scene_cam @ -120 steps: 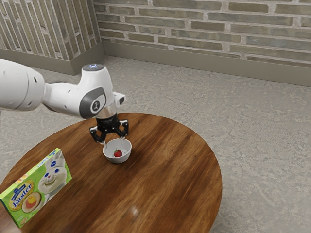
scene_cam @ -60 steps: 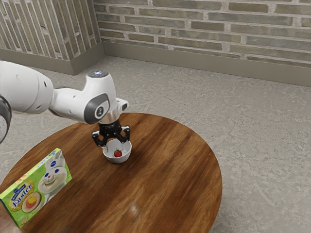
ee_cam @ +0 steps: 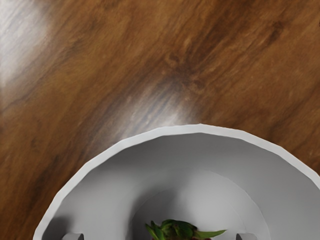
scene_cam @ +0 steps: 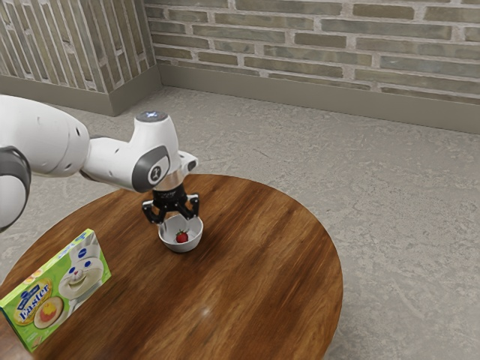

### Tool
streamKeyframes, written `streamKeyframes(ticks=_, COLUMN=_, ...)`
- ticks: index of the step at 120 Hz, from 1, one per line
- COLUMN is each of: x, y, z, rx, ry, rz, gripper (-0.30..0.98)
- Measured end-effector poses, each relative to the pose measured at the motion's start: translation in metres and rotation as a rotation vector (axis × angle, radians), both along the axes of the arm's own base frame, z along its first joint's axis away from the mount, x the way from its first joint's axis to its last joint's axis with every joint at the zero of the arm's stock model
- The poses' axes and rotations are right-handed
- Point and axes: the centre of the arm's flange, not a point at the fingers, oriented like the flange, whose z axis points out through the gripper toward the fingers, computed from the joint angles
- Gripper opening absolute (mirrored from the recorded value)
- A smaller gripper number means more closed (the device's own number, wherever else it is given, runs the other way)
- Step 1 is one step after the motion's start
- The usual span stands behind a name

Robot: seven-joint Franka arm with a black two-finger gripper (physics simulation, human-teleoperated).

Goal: Take strawberry from the bowl

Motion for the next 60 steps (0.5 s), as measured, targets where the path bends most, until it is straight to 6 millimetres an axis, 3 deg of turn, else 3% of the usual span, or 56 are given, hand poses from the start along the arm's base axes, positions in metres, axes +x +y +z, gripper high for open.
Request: streamKeyframes(ticks=60, x=0.003, y=-0.003, z=-0.01, rx=-0.037, ry=-0.011, rz=-0.011, gripper=0.36)
